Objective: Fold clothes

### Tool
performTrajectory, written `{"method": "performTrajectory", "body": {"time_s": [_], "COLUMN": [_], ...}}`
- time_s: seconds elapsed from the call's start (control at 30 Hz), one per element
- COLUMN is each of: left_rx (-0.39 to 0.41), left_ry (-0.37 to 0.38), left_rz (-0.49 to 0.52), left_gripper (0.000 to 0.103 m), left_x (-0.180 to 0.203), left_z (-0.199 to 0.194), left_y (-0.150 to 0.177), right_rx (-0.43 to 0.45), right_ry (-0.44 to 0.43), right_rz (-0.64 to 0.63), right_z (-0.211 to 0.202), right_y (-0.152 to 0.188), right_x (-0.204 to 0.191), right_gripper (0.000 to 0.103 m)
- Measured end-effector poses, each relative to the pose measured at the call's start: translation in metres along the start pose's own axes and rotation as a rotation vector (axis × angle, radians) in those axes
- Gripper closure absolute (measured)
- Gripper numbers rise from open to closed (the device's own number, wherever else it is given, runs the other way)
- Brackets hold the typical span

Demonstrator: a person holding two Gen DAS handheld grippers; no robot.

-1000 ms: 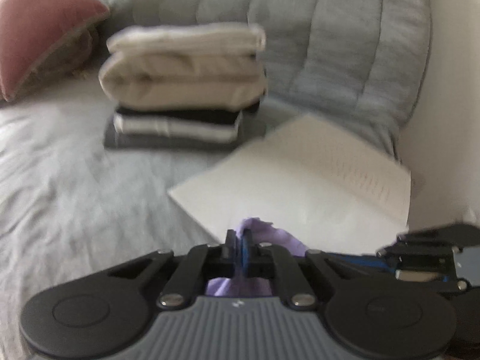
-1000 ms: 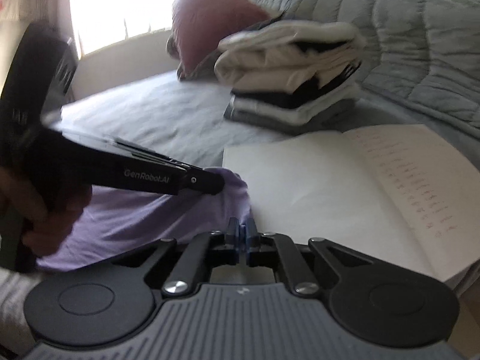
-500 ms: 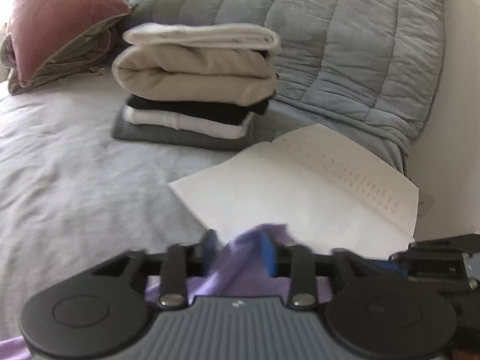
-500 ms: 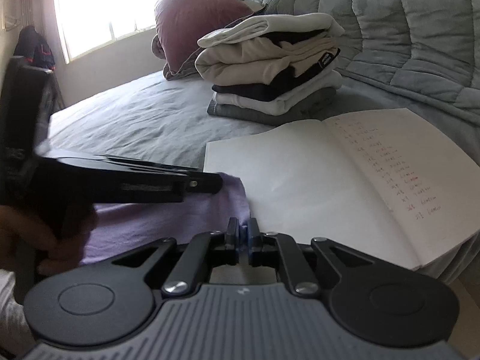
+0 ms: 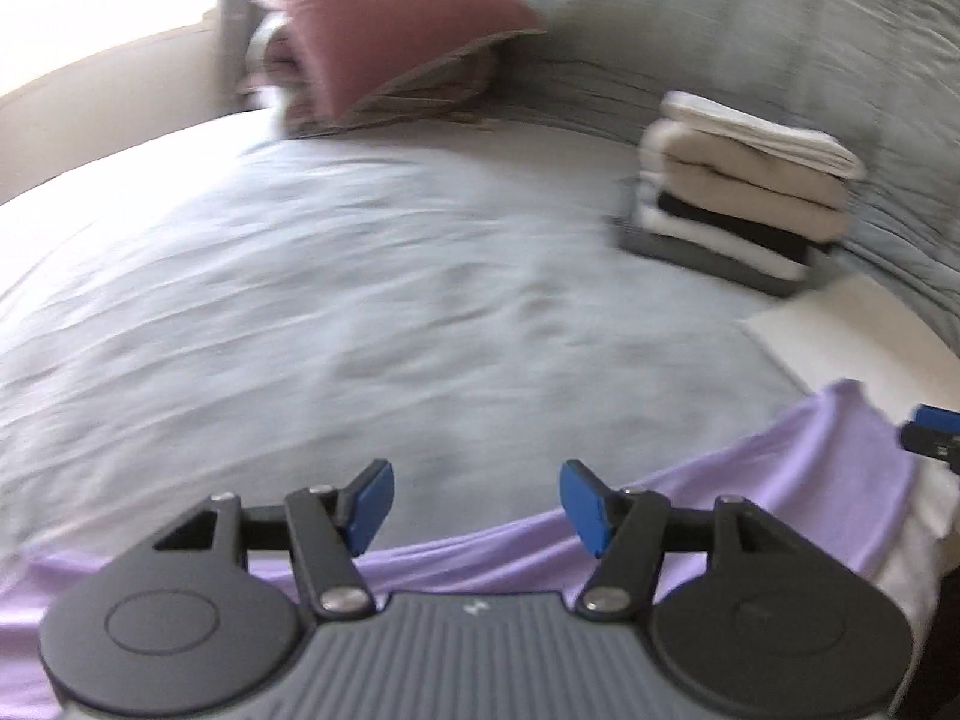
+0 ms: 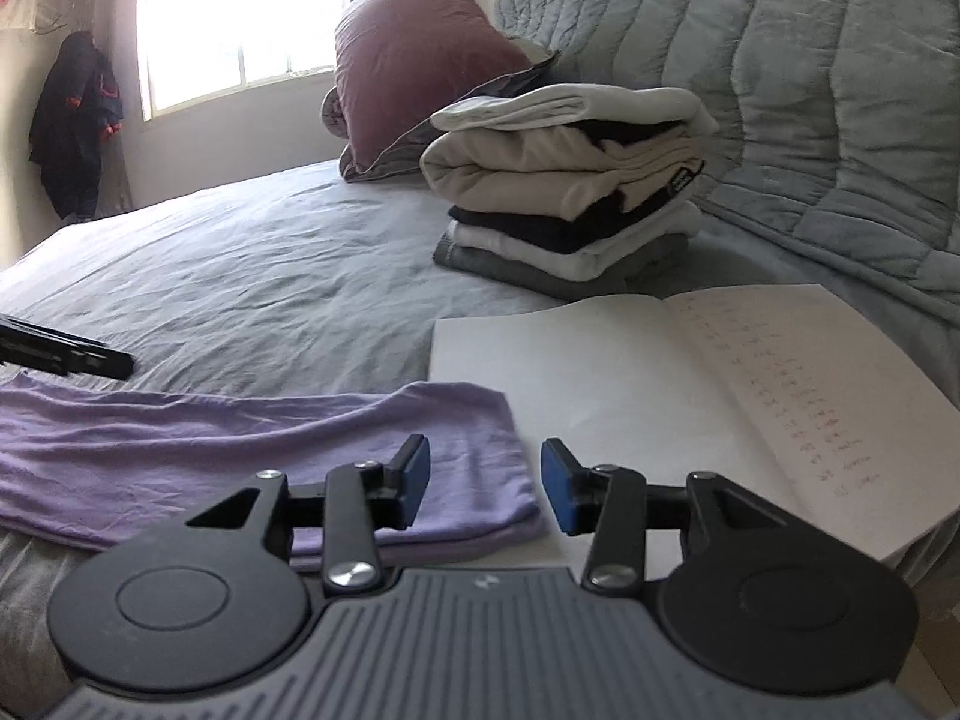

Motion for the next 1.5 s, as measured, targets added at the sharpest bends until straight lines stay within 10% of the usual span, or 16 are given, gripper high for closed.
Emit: {"method": "performTrajectory", "body": {"time_s": [0.23,0.47,1.07,1.3,1.5], "left_rx": [0.035,0.071,0.083,0.084,0.083], "left_ry": [-0.137,-0.239,-0.157,-0.155,-0.124], "left_rz": [-0.033,-0.047,-0.309,-0.307,-0.340], "left_gripper": [0.033,0.026,0.035,0.055,0.100], "left_x": [-0.091,-0.151,-0.198,-0.195,-0.197], "left_z": [-0.031,-0.046,-0.020,-0.017,-0.016], "left_y": [0.005,0.021,0.024,0.023,0.023], "right_rx": [-0.033,-0.151,-0.157,-0.159,-0.139], "right_ry": [-0.056,-0.352,-0.617,-0.619,-0.644], "right_rz": [-0.052,-0.100,-0.256,-0.379,-0.439], "right_z": [0.005,0.017,0.105,0.111,0.106], "right_y": [-0.011,-0.036,-0.066,-0.057,-0.051], "right_x": [-0.036,-0.111,-0.233,-0.253,-0.268], "right_gripper": [0.058,0.057,0.057,0.061,0.089]}}
Point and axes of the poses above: each gripper's, at about its wrist camera, not at the fingertips, and z roughly the way its jaws point, x to its right, y to its underside, the point moved 9 cm from there along z, roughly the way its jaws point, and after that the axes turned 7 degrees about -z, right-handed, at the moved point
